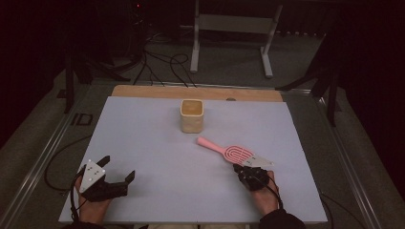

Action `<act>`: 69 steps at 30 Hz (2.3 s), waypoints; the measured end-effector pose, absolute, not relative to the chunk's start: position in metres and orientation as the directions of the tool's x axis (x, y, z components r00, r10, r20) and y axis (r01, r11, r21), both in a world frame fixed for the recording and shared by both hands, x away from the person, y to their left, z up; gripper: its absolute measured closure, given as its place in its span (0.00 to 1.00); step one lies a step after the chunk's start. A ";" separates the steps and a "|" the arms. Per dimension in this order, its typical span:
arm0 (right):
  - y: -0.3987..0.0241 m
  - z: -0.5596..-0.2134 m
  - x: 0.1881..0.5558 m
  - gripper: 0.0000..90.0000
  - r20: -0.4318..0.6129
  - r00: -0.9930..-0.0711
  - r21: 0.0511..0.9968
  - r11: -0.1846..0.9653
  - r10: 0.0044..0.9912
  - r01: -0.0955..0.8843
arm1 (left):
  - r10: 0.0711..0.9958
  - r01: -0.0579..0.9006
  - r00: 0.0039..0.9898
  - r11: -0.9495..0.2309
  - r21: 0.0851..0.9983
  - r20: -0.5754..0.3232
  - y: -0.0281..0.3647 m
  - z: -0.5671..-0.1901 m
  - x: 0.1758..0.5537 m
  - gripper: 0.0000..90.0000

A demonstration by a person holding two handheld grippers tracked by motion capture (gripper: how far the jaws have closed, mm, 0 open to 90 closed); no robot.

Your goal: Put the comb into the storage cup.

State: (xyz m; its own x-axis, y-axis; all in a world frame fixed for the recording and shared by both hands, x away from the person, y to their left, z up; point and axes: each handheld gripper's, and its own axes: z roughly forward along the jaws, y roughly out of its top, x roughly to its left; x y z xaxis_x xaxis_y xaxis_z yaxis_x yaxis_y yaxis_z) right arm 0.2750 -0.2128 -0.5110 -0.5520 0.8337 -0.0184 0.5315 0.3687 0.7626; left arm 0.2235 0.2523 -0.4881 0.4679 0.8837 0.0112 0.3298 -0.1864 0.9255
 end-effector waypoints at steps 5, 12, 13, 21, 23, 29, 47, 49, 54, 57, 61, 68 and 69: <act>-0.223 -0.511 0.284 1.00 0.011 -0.506 0.759 0.322 0.862 0.565 | 0.884 0.330 0.468 -0.187 0.925 0.012 0.252 -0.488 0.224 0.00; -0.233 -0.510 0.297 1.00 0.064 -0.458 0.754 0.258 0.887 0.605 | 0.883 0.332 0.469 -0.190 0.924 0.013 0.252 -0.489 0.224 0.00; -0.235 -0.510 0.300 1.00 0.072 -0.451 0.753 0.248 0.889 0.610 | 0.883 0.334 0.470 -0.192 0.923 0.014 0.252 -0.489 0.224 0.00; -0.241 -0.508 0.322 1.00 0.087 -0.391 0.734 0.206 0.916 0.647 | 0.883 0.334 0.469 -0.189 0.923 0.011 0.251 -0.489 0.224 0.00; -0.240 -0.503 0.330 1.00 0.081 -0.378 0.735 0.201 0.922 0.647 | 0.883 0.334 0.469 -0.189 0.923 0.011 0.251 -0.489 0.224 0.00; -0.234 -0.494 0.345 1.00 0.059 -0.375 0.733 0.216 0.925 0.646 | 0.882 0.333 0.472 -0.190 0.924 0.011 0.251 -0.489 0.225 0.00; -0.198 -0.490 0.382 1.00 -0.044 -0.423 0.689 0.334 0.905 0.643 | 0.880 0.334 0.476 -0.187 0.924 0.006 0.252 -0.490 0.226 0.00; -0.192 -0.490 0.383 1.00 -0.063 -0.445 0.681 0.365 0.893 0.635 | 0.879 0.333 0.476 -0.187 0.924 0.006 0.252 -0.490 0.226 0.00; -0.180 -0.491 0.386 1.00 -0.075 -0.481 0.663 0.403 0.874 0.630 | 0.879 0.333 0.477 -0.188 0.924 0.007 0.252 -0.490 0.225 0.00; -0.173 -0.491 0.385 1.00 -0.101 -0.504 0.653 0.439 0.858 0.617 | 0.879 0.333 0.476 -0.188 0.924 0.007 0.252 -0.490 0.225 0.00; -0.171 -0.491 0.385 0.99 -0.111 -0.514 0.646 0.454 0.851 0.613 | 0.879 0.332 0.477 -0.189 0.924 0.008 0.252 -0.490 0.225 0.00; -0.175 -0.491 0.383 0.90 -0.102 -0.509 0.658 0.442 0.855 0.610 | 0.879 0.332 0.476 -0.189 0.924 0.009 0.252 -0.490 0.225 0.00; -0.176 -0.491 0.382 0.88 -0.102 -0.508 0.664 0.439 0.855 0.606 | 0.880 0.332 0.476 -0.189 0.924 0.009 0.252 -0.490 0.225 0.00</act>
State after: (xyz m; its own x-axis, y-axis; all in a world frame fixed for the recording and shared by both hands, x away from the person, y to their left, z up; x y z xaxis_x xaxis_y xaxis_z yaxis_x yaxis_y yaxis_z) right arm 0.3823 -0.1762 -0.4906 -0.5085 0.8550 -0.1019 0.6056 0.4392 0.6636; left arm 0.2253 0.2520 -0.4904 0.4758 0.8795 0.0088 0.3325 -0.1891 0.9240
